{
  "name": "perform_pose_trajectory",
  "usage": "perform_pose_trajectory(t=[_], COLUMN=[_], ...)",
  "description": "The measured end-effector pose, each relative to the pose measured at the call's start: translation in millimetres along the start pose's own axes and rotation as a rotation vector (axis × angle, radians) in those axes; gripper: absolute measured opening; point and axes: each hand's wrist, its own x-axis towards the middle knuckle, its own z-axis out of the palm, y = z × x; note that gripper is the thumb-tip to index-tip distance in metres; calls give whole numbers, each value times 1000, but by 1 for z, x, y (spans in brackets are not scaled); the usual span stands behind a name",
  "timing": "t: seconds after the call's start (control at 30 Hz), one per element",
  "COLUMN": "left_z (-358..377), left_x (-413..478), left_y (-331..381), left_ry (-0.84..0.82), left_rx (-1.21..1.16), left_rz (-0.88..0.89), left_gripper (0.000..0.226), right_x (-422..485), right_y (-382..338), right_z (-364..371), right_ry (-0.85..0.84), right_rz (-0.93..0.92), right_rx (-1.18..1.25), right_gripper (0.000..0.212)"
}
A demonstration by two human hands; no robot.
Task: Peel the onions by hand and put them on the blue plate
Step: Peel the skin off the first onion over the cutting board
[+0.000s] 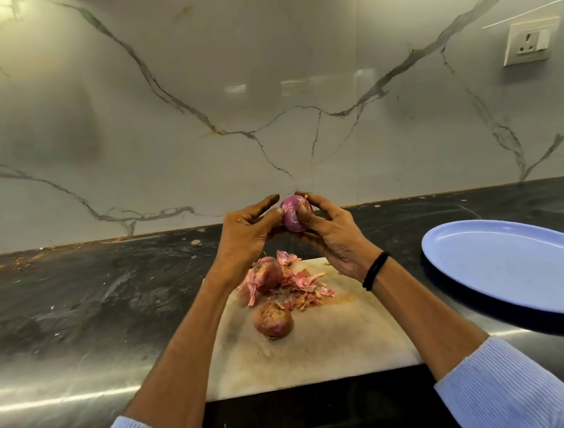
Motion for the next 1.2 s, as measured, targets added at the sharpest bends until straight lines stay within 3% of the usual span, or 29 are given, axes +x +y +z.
perform_pose_trajectory(t=[0.37,0.77,1.2], left_z=[-7,0,5], left_x=[36,27,16], left_y=[-5,-16,-12], left_ry=[-51,57,107], left_rx=[110,287,151], left_rz=[-37,120,74], left_gripper=[31,20,17], right_x=[15,19,17], right_y=[10,15,11], right_z=[-2,-13,-14], right_ry=[56,-9,-36], right_rz=[-109,-137,-122], right_rx=[-133,-215,-131], right_gripper=[65,58,58])
